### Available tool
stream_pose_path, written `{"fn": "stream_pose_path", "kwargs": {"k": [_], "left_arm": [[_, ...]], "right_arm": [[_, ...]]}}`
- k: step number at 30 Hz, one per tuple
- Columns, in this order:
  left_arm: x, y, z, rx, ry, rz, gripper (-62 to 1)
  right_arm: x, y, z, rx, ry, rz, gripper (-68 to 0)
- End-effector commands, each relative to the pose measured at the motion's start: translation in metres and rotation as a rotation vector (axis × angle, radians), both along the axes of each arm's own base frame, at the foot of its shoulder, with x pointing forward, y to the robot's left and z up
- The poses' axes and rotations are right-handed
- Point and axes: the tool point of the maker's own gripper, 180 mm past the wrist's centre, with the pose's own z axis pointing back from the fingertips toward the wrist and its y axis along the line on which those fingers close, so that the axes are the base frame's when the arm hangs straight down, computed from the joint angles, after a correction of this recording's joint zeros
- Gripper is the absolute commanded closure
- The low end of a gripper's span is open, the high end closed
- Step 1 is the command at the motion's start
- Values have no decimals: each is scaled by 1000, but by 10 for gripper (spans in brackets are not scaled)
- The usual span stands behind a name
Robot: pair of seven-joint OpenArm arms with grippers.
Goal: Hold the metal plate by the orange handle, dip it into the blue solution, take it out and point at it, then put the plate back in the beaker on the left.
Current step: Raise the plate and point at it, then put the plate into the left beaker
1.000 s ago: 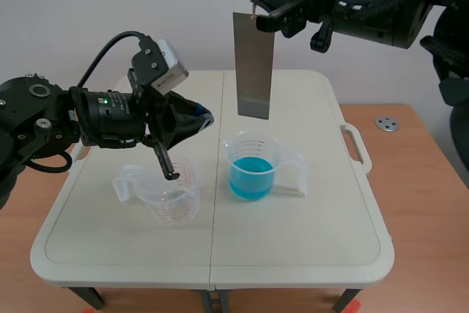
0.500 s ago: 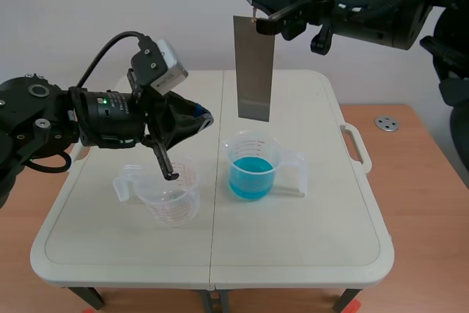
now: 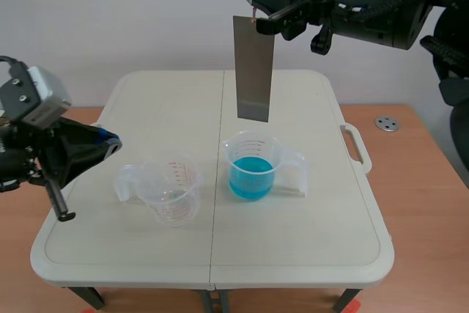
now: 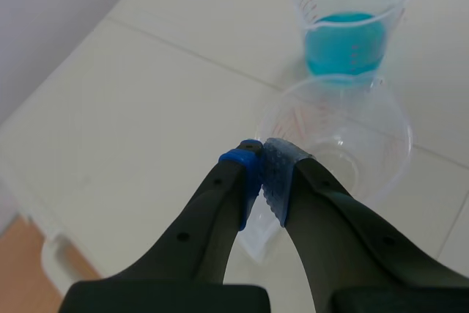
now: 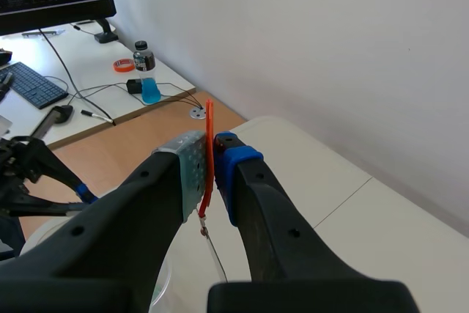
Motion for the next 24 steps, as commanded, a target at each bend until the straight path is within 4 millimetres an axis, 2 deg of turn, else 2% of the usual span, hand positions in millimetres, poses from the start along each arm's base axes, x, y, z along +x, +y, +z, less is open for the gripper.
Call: {"fn": "stream_pose_path", "kwargs": {"k": [1, 7, 13, 18, 24], "left_arm": [[-5, 12, 8, -5, -22, 22, -27], [-42, 66, 4, 54, 13, 137, -27], [-92, 110, -4, 83, 89, 237, -27], [-136, 135, -16, 106, 186, 315, -27], [-180, 148, -33, 127, 281, 413, -27]], "right_arm": [[-3, 2, 17, 21, -50, 18, -13], [-3, 2, 17, 24, -50, 20, -13], [-3, 3, 18, 27, -53, 24, -13], [-7, 13, 19, 25, -56, 53, -13], [-13, 27, 26, 38, -73, 106, -13]]}}
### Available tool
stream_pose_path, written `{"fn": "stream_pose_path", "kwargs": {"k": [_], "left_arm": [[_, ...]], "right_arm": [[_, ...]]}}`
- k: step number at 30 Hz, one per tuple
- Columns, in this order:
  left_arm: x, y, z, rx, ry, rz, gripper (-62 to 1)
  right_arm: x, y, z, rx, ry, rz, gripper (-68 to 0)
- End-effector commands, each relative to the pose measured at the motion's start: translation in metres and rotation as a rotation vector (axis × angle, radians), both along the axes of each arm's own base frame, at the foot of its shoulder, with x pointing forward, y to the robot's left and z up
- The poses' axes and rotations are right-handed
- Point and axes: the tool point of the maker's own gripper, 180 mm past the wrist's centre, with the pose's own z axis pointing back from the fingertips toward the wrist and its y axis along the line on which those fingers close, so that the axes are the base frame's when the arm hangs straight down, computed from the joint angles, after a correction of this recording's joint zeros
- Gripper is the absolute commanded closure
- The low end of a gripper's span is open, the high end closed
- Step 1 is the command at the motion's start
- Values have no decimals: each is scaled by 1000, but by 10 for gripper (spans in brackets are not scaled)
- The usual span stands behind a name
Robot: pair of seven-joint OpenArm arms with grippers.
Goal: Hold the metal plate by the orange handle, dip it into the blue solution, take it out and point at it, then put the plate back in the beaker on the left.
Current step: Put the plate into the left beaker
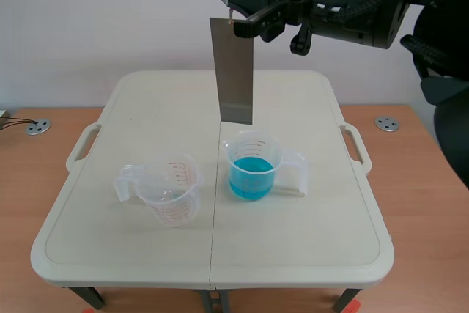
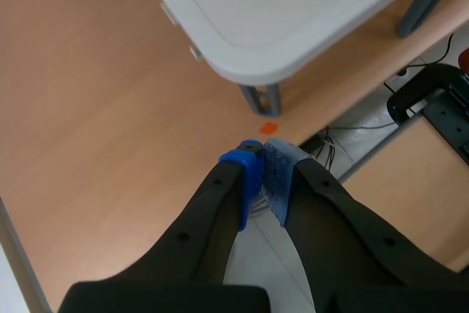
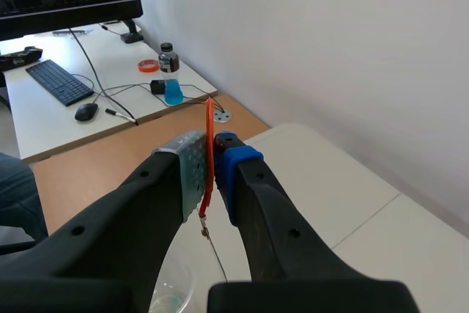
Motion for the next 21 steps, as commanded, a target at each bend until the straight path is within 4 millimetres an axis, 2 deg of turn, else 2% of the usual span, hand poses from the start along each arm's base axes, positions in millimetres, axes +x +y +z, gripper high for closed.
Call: {"fn": "stream_pose_path", "kwargs": {"k": [1, 5, 10, 21], "left_arm": [[-4, -4, 1, -26, -11, 24, -27], [-30, -8, -9, -47, 40, 79, -27], [-51, -16, -22, -55, 87, 123, -27], [-92, -66, -62, -128, 235, 99, -27]], "right_arm": [[-3, 6, 23, 32, -69, 32, -13], [-9, 18, 26, 38, -74, 70, -13], [-17, 37, 29, 60, -73, 115, -13], [-36, 77, 32, 64, -71, 204, -13]]}}
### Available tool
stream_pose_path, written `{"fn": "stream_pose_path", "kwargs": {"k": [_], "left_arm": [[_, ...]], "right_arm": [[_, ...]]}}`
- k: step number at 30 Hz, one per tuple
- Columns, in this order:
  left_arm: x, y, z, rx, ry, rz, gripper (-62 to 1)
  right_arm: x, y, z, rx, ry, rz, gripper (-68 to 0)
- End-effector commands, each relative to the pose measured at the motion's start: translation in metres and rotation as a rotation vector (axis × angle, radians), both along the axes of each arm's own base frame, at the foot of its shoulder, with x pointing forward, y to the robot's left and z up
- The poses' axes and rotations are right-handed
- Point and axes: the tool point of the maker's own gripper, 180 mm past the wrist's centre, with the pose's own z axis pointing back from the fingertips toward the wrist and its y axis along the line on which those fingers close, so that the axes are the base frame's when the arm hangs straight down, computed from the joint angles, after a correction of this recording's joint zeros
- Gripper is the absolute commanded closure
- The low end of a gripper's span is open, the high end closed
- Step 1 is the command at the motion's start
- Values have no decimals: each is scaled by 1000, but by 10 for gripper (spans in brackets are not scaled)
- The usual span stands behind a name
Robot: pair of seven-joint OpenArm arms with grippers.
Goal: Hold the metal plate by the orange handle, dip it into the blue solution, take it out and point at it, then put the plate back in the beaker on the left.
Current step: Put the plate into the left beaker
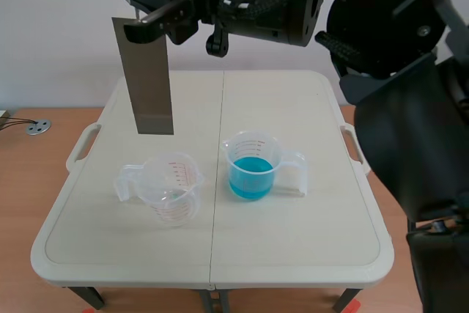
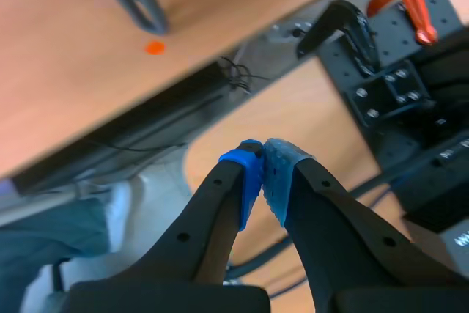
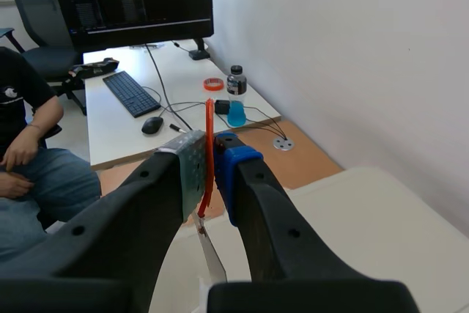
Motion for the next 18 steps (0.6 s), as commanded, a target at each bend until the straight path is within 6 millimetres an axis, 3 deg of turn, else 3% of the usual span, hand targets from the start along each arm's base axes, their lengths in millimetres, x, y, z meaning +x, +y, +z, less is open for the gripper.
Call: {"fn": "stream_pose_path", "kwargs": {"k": [1, 9, 18], "left_arm": [[-1, -5, -3, -10, -3, 15, -27], [-23, -30, -29, -30, 55, 27, -27], [-44, -40, -48, -42, 117, 39, -27]], "right_arm": [[-3, 5, 19, 23, -58, 21, -13], [-11, 19, 23, 38, -62, 53, -13], [-8, 22, 14, 41, -29, 59, -13]]}}
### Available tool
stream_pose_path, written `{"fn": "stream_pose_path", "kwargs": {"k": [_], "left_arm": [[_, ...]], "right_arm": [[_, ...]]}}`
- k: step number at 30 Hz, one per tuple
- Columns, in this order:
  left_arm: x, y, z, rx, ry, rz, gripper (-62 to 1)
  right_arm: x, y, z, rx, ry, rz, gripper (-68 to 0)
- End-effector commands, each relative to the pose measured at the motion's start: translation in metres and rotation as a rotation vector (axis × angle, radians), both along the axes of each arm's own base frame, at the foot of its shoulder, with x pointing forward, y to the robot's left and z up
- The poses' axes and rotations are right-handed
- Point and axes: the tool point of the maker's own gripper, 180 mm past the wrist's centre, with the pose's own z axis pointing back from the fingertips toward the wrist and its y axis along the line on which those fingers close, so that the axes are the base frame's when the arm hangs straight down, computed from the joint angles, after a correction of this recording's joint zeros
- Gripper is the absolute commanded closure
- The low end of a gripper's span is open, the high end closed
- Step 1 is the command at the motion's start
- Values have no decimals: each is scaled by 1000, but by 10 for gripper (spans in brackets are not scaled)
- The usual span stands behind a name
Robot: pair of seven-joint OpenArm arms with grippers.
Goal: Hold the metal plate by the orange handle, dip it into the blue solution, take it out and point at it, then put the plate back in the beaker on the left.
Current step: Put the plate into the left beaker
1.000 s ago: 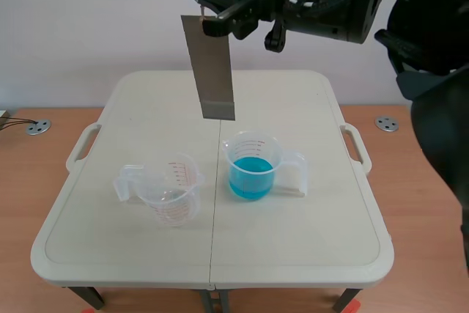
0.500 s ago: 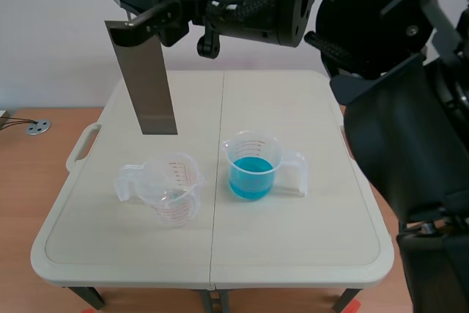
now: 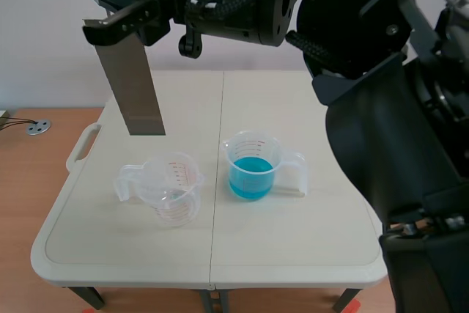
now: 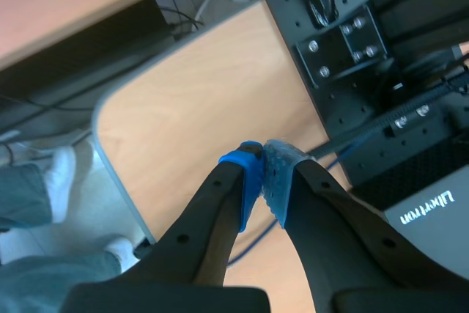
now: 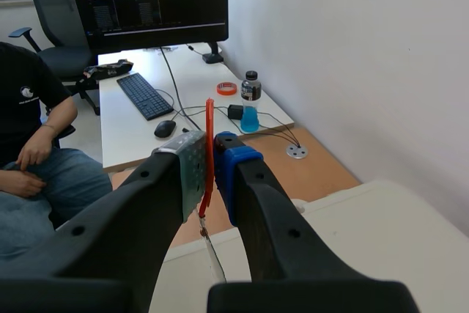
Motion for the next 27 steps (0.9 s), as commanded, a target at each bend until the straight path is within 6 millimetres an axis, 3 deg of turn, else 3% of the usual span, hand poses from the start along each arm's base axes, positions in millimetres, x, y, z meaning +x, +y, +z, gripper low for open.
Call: {"fn": "stream_pose_path", "kwargs": {"k": [1, 27], "left_arm": [[1, -2, 4, -13, -9, 4, -27], [0, -2, 3, -16, -8, 6, -27]], "right_arm": [[0, 4, 11, 32, -22, 24, -13], [11, 19, -50, -21, 169, 46, -13]]}}
